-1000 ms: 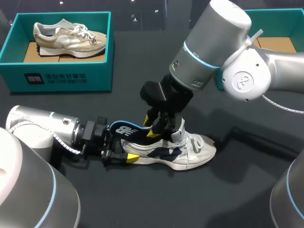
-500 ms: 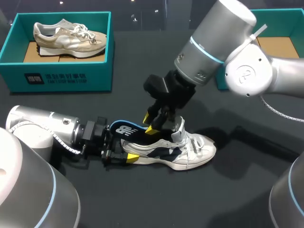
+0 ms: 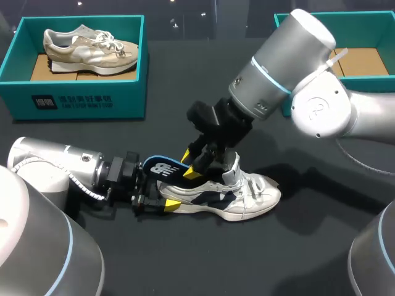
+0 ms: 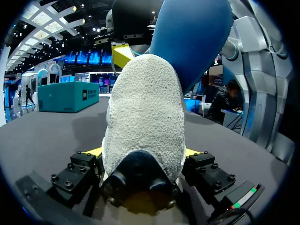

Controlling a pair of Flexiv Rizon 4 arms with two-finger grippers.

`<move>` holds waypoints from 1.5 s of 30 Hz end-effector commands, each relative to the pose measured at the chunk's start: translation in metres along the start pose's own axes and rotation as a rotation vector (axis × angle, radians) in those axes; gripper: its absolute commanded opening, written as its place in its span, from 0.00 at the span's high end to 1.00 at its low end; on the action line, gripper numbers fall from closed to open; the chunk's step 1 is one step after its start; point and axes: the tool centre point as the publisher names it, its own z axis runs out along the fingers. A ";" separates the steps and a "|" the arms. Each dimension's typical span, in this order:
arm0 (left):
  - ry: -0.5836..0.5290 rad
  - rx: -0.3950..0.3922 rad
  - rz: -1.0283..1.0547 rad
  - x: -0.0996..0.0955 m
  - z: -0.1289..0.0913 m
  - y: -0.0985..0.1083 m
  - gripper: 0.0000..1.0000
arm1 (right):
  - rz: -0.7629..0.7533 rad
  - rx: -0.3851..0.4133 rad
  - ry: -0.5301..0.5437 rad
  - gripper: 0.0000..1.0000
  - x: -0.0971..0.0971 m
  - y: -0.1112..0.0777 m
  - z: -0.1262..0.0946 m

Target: Take the shoe out of the shoebox, open the shoe tongue, remove and reinsert the insole, then place the shoe into the shoebox

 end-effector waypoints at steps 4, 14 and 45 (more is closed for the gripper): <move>-0.001 0.000 0.000 0.000 0.000 0.000 1.00 | -0.007 -0.056 -0.006 0.53 -0.003 -0.006 0.011; -0.001 0.000 0.000 0.000 0.000 0.000 1.00 | -0.018 -0.073 -0.007 0.54 -0.004 -0.004 0.019; -0.001 0.000 0.000 0.000 0.000 0.000 1.00 | -0.090 -0.042 -0.024 1.00 0.009 0.033 0.022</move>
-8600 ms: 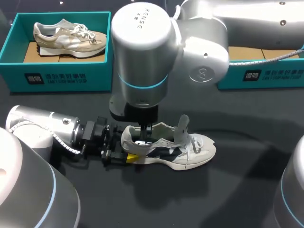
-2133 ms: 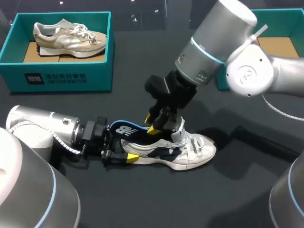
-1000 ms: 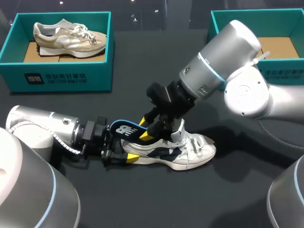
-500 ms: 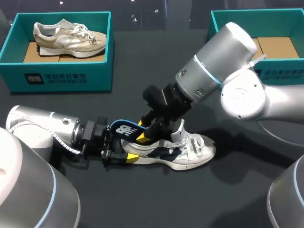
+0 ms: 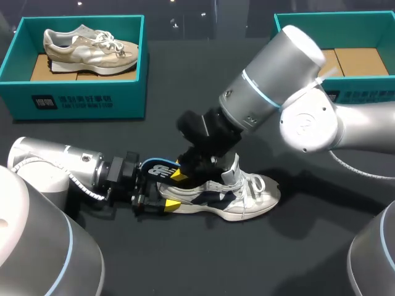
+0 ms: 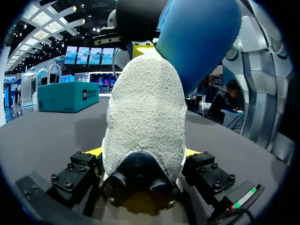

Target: Take the shoe out of the shoebox, open the shoe tongue, remove and reinsert the insole, then place the shoe into the shoebox

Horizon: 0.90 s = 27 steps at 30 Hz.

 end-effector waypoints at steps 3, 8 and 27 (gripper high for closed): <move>-0.001 0.000 0.000 -0.001 0.000 0.000 1.00 | -0.090 0.010 -0.021 1.00 0.013 0.035 -0.010; -0.001 0.000 0.000 -0.001 0.000 0.000 1.00 | -0.090 0.010 -0.021 1.00 0.013 0.035 -0.010; -0.001 0.000 0.000 -0.001 0.000 0.000 1.00 | -0.081 -0.295 -0.101 1.00 0.049 0.099 -0.089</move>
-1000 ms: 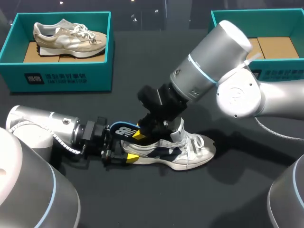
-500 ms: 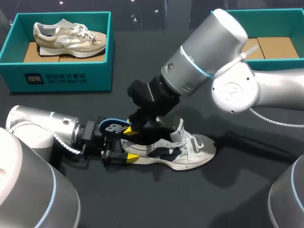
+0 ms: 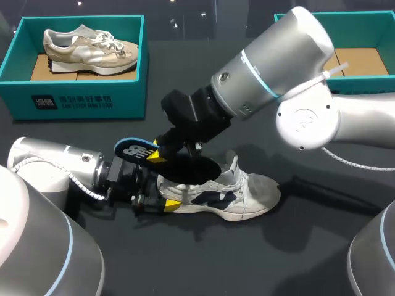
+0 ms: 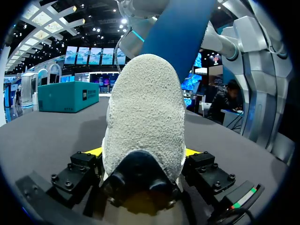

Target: Take the shoe out of the shoebox, open the shoe tongue, remove and reinsert the insole, then place the shoe into the shoebox

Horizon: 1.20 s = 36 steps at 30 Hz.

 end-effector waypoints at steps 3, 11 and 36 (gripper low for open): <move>-0.001 -0.001 0.000 0.000 0.000 0.000 1.00 | 0.023 -0.144 -0.042 1.00 0.027 0.024 -0.067; -0.001 -0.001 0.000 0.000 0.000 0.000 1.00 | 0.023 -0.144 -0.042 1.00 0.027 0.024 -0.067; -0.001 -0.001 0.000 0.000 0.000 0.000 1.00 | 0.332 -0.449 -0.052 1.00 0.065 0.018 -0.172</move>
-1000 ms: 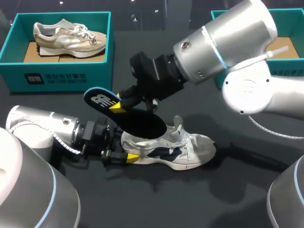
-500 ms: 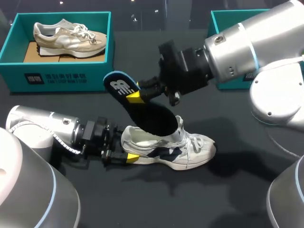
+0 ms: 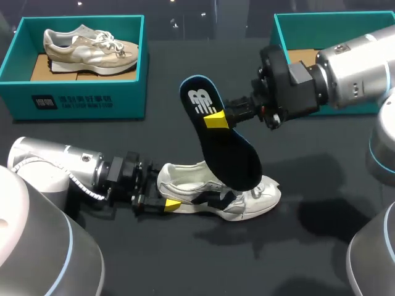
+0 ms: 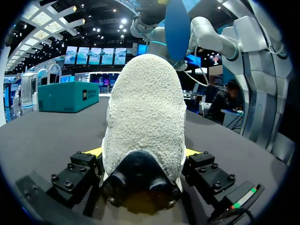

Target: Take the shoe out of the shoebox, open the shoe tongue, remove and reinsert the insole, then place the shoe into the shoebox

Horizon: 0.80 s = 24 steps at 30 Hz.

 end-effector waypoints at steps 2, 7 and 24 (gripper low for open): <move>-0.001 0.000 0.000 0.000 0.000 0.000 1.00 | 0.068 -0.092 -0.110 1.00 0.022 -0.011 -0.032; -0.001 0.000 0.000 0.000 0.000 0.000 1.00 | 0.135 -0.185 -0.232 1.00 0.051 -0.004 -0.066; -0.001 0.000 0.000 0.000 0.000 0.000 1.00 | 0.144 -0.237 -0.258 1.00 0.060 -0.009 -0.076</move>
